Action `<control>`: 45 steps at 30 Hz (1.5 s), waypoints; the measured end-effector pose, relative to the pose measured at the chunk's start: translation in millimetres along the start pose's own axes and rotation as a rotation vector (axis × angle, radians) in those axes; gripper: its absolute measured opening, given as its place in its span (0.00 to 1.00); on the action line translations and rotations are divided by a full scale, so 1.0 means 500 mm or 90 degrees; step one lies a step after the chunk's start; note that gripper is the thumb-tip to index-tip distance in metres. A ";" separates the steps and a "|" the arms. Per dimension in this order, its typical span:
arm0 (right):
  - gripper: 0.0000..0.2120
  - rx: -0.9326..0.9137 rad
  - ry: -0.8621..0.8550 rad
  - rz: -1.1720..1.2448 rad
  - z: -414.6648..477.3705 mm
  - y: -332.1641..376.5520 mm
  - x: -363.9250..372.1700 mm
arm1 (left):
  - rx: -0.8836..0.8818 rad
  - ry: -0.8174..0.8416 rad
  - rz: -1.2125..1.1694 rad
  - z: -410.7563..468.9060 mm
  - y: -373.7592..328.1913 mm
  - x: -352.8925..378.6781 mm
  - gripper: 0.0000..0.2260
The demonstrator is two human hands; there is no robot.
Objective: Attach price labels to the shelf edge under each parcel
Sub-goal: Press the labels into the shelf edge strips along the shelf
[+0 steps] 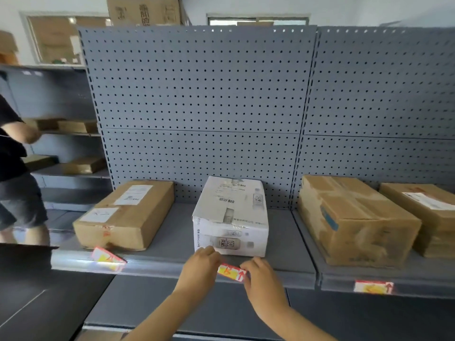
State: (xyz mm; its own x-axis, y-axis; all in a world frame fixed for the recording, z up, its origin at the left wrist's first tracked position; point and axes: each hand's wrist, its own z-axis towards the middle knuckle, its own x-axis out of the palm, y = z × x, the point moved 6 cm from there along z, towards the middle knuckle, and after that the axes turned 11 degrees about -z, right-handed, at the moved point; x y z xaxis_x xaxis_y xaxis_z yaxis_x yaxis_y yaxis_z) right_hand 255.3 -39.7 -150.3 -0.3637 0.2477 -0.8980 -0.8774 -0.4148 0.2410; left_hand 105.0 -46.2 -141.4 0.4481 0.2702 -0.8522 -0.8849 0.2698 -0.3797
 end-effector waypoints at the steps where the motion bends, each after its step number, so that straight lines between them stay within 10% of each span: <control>1: 0.09 0.002 0.002 -0.004 0.002 0.002 0.001 | -0.002 -0.004 -0.006 -0.002 0.002 0.002 0.14; 27: 0.23 -0.167 0.018 -0.201 0.002 0.055 0.028 | 0.092 -0.113 0.034 -0.066 0.011 0.032 0.21; 45: 0.15 -0.210 -0.040 -0.324 0.001 0.133 0.031 | 0.044 -0.084 -0.010 -0.093 0.043 -0.014 0.22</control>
State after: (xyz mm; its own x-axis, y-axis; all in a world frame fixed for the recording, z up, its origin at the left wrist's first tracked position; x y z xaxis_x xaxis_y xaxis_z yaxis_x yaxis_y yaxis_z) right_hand 191.2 -62.9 -148.2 0.0489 0.5334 -0.8444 -0.8069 -0.4772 -0.3482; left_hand 76.8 -85.3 -160.2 0.4789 0.3827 -0.7900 -0.8687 0.3365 -0.3636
